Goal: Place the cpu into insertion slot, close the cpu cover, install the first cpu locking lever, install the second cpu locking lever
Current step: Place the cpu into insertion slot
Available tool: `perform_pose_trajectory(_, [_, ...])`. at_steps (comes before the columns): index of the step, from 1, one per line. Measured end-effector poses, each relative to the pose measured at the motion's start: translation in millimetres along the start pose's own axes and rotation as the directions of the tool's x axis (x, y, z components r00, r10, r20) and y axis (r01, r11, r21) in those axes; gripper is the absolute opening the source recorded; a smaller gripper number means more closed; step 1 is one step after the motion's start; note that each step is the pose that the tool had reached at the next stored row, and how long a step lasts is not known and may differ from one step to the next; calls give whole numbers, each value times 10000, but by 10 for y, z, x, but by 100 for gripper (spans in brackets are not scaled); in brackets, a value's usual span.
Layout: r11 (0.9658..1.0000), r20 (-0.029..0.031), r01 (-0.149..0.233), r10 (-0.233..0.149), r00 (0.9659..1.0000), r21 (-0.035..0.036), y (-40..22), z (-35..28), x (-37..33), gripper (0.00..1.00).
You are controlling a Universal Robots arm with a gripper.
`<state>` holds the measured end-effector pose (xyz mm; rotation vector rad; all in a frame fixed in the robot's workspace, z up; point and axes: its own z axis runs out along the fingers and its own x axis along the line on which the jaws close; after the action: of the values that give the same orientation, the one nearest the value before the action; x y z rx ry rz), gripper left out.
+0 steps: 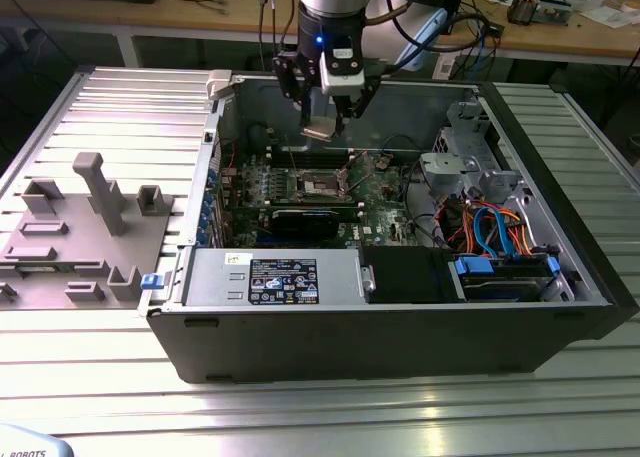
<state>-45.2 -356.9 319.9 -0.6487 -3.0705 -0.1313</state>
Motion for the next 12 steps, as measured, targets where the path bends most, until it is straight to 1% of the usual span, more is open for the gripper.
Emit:
perform_pose_trajectory(4, [9998, 19, -208, 208, 9998, 2, 0, 1, 0, 54])
perform_pose_trajectory(6, [9985, 47, -551, 551, 9985, -4, 0, 3, 0, 54])
perform_pose_trajectory(7, [9951, 84, -991, 991, 9950, -14, 0, 8, -1, 54])
perform_pose_trajectory(8, [9887, 166, -1497, 1496, 9886, 40, -1, 19, -1, 54])
perform_pose_trajectory(9, [9870, 195, -1608, 1607, 9868, 67, -1, 22, -1, 54])
perform_pose_trajectory(12, [9858, 215, -1679, 1676, 9856, 88, -1, 24, -1, 54])
